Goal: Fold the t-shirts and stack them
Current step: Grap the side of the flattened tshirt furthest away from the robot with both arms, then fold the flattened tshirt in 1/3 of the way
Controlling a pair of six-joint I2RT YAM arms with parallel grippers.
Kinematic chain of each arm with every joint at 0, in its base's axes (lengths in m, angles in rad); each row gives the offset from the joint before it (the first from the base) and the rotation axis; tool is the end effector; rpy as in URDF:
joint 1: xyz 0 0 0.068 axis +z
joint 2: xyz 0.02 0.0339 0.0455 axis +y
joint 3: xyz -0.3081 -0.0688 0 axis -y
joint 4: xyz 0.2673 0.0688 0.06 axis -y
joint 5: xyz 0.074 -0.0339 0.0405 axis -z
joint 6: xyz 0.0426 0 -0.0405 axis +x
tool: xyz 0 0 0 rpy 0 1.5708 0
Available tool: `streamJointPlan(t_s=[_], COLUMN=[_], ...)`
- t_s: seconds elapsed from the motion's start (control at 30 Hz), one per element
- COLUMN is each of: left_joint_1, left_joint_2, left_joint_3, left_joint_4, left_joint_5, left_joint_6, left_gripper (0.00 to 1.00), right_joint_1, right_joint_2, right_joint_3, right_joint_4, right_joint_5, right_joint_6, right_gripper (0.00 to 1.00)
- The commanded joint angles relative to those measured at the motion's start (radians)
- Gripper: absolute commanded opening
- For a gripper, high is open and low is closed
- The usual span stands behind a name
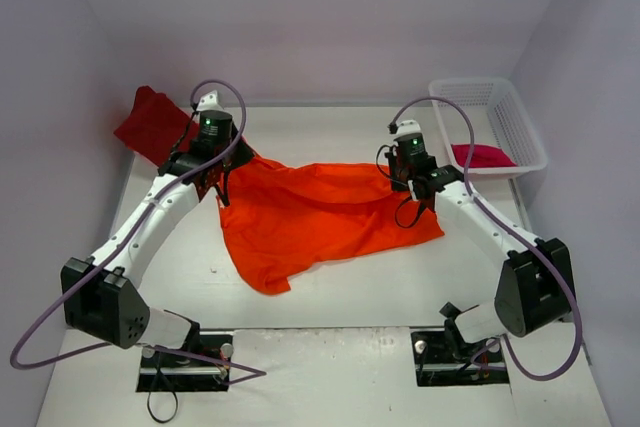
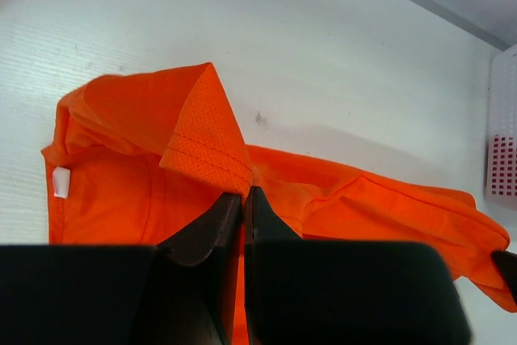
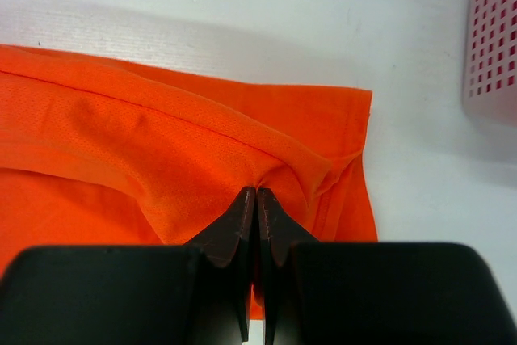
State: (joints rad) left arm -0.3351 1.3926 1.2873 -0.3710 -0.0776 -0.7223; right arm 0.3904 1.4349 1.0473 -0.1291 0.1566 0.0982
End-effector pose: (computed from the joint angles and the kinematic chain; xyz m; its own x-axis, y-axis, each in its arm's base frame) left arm 0.3231 -0.1090 0.3949 -0.4986 -0.5243 -0.6903 -0.0891 0.8231 -0.5609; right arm 0.3256 0.1268 0.3159 -0.4792 -0.0925 -0.8728 -0.2045 0.9788 0.0086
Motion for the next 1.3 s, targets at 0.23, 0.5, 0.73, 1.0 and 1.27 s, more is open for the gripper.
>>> streamJointPlan(t_s=[0.23,0.5,0.73,1.0,1.27], left_joint_1=[-0.045,-0.065,-0.073,-0.084,-0.091], left_joint_2=[-0.070,-0.090,-0.132,-0.181,-0.214], left_joint_3=[-0.085,-0.111,-0.131,-0.164,-0.238], left_joint_4=[0.058,0.049,0.026,-0.014,-0.043], left_joint_5=[-0.033,-0.059,-0.080,-0.099,-0.091], left_joint_6=[-0.080,-0.098,-0.108,-0.143,-0.196], left_gripper=[0.00,0.00,0.00,0.00,0.00], right_joint_1=[0.030,0.031,0.044,0.053,0.068], right_joint_2=[-0.062,-0.079,-0.083,-0.099,-0.102], right_joint_3=[-0.044,-0.067,-0.078,-0.087,-0.098], right_joint_4=[0.016,0.008,-0.001,-0.017,-0.029], right_joint_5=[0.047,0.050,0.050,0.055,0.055], right_joint_6=[0.057,0.067,0.080,0.095,0.124], right_gripper=[0.00,0.00,0.00,0.00,0.00])
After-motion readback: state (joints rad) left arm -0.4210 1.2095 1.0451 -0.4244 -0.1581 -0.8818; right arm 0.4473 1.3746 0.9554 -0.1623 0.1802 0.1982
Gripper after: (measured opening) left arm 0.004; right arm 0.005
